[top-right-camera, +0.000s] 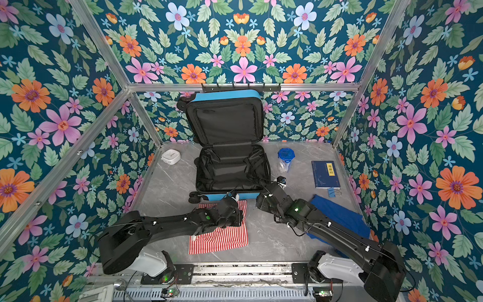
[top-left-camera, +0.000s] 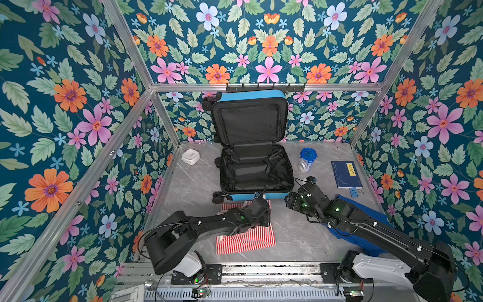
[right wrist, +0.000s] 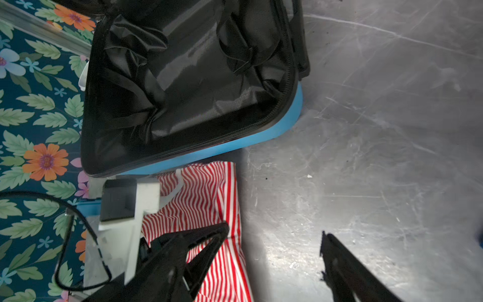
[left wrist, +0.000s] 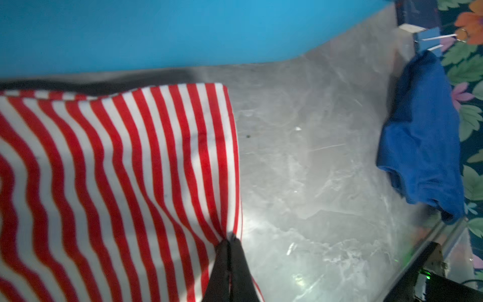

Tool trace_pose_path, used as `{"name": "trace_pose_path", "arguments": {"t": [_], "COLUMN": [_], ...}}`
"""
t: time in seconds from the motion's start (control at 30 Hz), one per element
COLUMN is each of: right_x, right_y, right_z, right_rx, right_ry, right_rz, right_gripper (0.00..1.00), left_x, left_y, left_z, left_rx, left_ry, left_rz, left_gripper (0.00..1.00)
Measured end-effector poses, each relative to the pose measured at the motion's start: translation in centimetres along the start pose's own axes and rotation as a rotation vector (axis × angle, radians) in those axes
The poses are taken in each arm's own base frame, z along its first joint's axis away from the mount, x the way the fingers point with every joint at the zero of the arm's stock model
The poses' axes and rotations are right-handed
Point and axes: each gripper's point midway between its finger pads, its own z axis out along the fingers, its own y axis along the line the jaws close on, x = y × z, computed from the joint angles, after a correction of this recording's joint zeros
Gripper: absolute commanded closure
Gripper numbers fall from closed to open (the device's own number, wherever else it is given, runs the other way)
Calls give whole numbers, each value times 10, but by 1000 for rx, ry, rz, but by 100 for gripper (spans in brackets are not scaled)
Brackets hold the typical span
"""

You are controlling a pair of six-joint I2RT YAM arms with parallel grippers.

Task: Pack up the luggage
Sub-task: 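Grasp the striped shirt's edge nearest the suitcase with both grippers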

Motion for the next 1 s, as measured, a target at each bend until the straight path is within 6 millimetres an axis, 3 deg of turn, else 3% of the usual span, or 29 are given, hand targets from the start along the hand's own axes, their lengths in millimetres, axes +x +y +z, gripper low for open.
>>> {"name": "trace_pose_path", "arguments": {"t": [0.1,0.13,0.17,0.33,0.5,0.77,1.0], "right_x": [-1,-1,-2,-5,-5,9,31], "right_y": [-14,-18,-22,-35,-35,-31,-22], "right_z": [-4,-6,-7,-11,-8,13,33], "right_rx": [18,23,26,37,53,86,44], "right_ry": [-7,-11,-14,-32,-22,82,192], "right_rz": [17,25,33,57,35,-20,-38], "right_gripper": [16,16,15,15,14,19,24], "left_x": [2,2,1,-9,-27,-67,-81], "left_y": [-24,-31,-36,-57,-60,-19,43], "left_z": [12,15,16,4,-38,-133,-192], "left_rx": [42,59,69,112,117,36,-161], "left_ry": [15,17,14,-41,-183,-511,-714], "left_rz": [54,60,66,110,144,78,-59], "left_gripper": [57,5,0,0,0,0,0]}}
